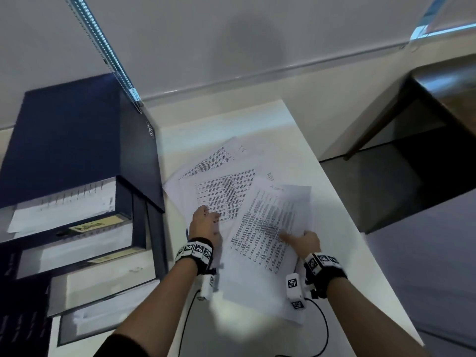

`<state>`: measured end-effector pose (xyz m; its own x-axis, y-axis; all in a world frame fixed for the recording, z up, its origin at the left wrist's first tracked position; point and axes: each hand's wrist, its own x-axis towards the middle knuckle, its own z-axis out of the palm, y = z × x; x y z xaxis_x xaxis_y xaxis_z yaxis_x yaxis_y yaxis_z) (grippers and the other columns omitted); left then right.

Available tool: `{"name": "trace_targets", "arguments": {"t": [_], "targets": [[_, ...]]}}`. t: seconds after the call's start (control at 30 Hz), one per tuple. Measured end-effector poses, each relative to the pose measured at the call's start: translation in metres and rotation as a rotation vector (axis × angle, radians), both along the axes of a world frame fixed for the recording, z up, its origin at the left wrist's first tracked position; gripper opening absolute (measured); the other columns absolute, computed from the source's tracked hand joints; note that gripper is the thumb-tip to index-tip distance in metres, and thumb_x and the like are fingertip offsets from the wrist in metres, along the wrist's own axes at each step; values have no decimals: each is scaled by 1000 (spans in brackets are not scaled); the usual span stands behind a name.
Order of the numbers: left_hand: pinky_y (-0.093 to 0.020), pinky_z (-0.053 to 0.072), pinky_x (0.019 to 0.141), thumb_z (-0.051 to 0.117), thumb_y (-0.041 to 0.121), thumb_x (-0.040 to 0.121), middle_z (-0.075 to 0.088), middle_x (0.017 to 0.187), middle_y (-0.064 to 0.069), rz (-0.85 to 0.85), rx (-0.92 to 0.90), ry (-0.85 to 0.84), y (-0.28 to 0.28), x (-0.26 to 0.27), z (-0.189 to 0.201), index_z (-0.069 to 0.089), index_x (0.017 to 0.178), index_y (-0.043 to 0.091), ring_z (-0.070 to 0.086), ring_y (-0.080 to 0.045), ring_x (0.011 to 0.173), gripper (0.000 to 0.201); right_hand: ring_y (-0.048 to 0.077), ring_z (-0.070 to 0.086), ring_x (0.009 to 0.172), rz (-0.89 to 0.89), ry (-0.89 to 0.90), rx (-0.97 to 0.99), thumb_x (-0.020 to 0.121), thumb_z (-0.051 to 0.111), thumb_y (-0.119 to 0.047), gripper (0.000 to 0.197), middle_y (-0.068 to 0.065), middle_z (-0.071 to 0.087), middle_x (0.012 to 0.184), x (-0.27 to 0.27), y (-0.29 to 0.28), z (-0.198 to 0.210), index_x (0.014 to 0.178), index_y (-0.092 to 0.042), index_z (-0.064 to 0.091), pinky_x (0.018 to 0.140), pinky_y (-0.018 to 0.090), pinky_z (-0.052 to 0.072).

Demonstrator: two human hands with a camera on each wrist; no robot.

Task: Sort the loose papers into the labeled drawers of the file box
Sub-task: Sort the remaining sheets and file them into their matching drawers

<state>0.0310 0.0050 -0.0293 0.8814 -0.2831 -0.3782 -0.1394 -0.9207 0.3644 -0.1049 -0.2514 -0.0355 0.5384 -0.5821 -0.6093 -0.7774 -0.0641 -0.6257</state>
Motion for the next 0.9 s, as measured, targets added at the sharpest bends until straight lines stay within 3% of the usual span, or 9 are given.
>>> {"name": "trace_targets", "arguments": {"t": [0.1,0.2,0.37,0.47,0.53,0.63,0.7,0.83,0.9], "targets": [[-43,39,112,71,20,84,30,153,-12,-51,27,-37,8,6,-9,47,140,16,32,-29,142,62,30,68,87,-71,-52,14,71,84,-46,61,20,71,98,-8,-12,-7,103,3,68,74,38,56],[-43,48,100,56,9,88,41,144,-12,-143,78,-80,4,9,-7,46,139,18,42,-30,133,52,34,66,94,-207,-81,101,74,81,-45,62,21,69,105,-13,-17,-13,107,5,65,83,42,54],[-39,50,89,53,6,89,57,124,-9,-270,186,-115,4,21,10,45,138,24,57,-30,110,53,35,69,91,-341,-149,315,47,89,-57,71,16,73,100,-18,-26,-29,92,-7,68,88,54,55],[-36,50,87,54,10,91,64,118,-7,-369,208,-130,0,27,32,57,131,22,62,-30,107,42,38,69,97,-450,-245,546,69,85,-32,48,19,72,105,-15,-25,-3,102,-3,67,93,56,52],[-36,50,84,52,24,96,67,110,-7,-474,171,-185,-7,18,50,66,120,20,62,-29,104,28,37,67,104,-475,-314,648,84,74,-20,31,19,71,112,-11,-27,10,109,-3,66,98,54,49],[-36,52,81,41,40,102,69,105,-3,-641,108,-225,-17,-15,64,69,115,22,64,-25,96,36,35,67,107,-416,-373,653,80,76,-19,44,16,70,116,-7,-34,16,119,-3,64,100,53,48],[-35,54,80,39,40,103,70,99,-1,-687,32,-136,-24,-44,68,71,105,21,65,-20,85,38,34,70,100,-337,-315,545,66,85,-24,63,16,72,110,-7,-37,16,120,-1,64,94,54,53],[-33,54,65,40,56,96,67,69,-7,-684,-112,242,-28,-75,68,64,73,11,62,-23,61,56,30,73,84,-191,-115,214,27,96,-51,89,11,75,96,-13,-44,-6,99,-5,72,81,49,60],[-27,55,61,50,52,94,71,67,-3,-505,-210,457,-24,-70,71,71,74,12,65,-16,58,50,30,71,87,-142,-67,132,28,97,-51,90,13,74,101,-14,-46,-17,101,-5,70,82,49,59]]}}
